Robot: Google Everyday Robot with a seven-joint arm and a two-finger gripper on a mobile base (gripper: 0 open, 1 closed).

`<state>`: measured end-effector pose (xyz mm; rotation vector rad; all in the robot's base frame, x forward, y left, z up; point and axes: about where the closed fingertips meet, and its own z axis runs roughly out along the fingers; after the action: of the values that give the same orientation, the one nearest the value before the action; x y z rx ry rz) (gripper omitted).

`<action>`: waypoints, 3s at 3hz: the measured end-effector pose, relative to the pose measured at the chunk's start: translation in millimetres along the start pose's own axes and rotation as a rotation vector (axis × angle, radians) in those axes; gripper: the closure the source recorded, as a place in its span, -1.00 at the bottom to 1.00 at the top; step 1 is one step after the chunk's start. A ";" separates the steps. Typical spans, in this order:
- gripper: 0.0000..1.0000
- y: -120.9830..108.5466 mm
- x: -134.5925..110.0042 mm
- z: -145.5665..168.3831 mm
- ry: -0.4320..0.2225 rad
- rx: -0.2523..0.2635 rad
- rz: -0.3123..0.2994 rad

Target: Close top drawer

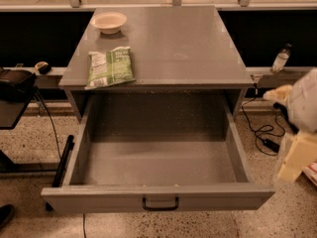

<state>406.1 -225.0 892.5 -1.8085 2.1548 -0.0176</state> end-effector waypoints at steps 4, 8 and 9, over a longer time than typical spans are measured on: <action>-0.17 107.2 36.1 147.0 -0.174 -0.193 -0.054; 1.00 140.2 15.7 198.9 -0.325 -0.176 0.010; 1.00 149.2 12.8 252.8 -0.320 -0.159 0.069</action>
Offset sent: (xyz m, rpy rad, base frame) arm -0.0360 -0.0165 -0.0784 0.0795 0.0521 0.0352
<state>325.9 -158.0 617.9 -1.6821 2.0333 0.4402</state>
